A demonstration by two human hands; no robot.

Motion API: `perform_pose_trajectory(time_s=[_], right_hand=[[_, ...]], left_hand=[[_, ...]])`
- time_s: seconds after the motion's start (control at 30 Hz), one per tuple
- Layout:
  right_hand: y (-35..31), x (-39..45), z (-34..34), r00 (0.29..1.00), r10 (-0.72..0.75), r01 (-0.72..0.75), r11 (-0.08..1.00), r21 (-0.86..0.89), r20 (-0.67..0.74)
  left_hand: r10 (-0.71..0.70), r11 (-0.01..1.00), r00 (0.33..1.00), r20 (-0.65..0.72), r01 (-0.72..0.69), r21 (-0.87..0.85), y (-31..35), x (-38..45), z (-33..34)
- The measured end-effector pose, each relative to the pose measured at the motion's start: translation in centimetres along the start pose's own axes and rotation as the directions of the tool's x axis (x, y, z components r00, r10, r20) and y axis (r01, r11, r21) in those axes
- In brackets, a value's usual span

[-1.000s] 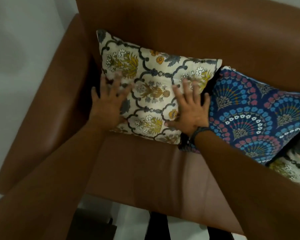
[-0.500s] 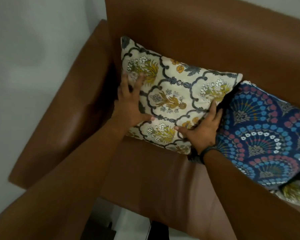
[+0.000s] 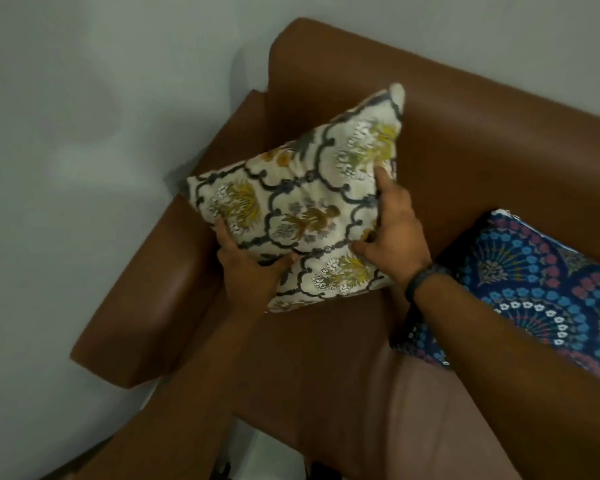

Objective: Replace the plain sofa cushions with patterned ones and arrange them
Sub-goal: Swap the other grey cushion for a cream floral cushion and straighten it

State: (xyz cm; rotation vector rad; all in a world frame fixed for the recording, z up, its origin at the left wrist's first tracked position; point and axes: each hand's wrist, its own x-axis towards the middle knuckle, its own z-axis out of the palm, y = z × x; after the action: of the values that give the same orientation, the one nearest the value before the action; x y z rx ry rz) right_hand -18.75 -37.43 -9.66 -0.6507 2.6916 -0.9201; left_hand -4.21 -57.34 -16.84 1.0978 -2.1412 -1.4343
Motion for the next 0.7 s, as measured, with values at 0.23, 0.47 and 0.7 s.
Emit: perform_pose_trajectory(time_s=[0.23, 0.47, 0.7], right_hand=[[-6.0, 5.9, 0.1, 0.979, -0.093, 0.145, 0.944, -0.297, 0.183], [-5.6, 7.1, 1.6, 0.979, -0.063, 0.126, 0.934, -0.334, 0.194], [-4.8, 5.8, 2.3, 0.994, -0.031, 0.063, 0.941, -0.331, 0.103]], left_hand=[[-0.131, 0.989, 0.987, -0.09, 0.125, -0.077, -1.4, 1.0, -0.7], [-0.204, 0.979, 0.979, -0.019, 0.203, -0.022, -2.0, 2.2, 0.2], [-0.209, 0.977, 0.977, 0.035, 0.207, 0.059, -2.1, 1.4, -0.3]])
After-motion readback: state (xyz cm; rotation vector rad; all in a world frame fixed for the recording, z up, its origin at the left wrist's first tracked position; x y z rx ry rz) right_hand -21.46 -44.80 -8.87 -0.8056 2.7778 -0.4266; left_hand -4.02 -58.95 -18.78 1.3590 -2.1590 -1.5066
